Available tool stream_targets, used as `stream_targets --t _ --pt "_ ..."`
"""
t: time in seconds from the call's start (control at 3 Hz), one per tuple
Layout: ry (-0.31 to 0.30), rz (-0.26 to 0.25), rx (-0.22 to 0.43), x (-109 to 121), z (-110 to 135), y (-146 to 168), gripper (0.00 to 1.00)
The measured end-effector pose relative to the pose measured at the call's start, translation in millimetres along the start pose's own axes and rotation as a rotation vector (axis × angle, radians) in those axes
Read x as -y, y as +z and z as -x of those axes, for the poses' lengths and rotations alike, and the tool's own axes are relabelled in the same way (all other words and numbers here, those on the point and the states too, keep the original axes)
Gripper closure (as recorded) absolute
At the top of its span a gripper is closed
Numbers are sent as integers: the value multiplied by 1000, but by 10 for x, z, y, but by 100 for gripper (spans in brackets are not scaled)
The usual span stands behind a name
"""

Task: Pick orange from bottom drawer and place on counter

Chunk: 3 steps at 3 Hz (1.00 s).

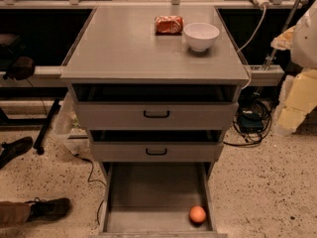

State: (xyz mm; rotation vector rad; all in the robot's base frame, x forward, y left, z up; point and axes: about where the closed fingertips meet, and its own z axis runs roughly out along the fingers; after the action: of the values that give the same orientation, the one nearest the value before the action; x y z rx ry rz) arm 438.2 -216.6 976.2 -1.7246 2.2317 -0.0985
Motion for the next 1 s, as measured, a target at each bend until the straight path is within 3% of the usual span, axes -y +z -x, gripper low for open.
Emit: stream_targets --t 0.67,1.0 --pt "-8 7 17 -11 -7 110 0" --pt "-19 42 48 -71 -104 457 0"
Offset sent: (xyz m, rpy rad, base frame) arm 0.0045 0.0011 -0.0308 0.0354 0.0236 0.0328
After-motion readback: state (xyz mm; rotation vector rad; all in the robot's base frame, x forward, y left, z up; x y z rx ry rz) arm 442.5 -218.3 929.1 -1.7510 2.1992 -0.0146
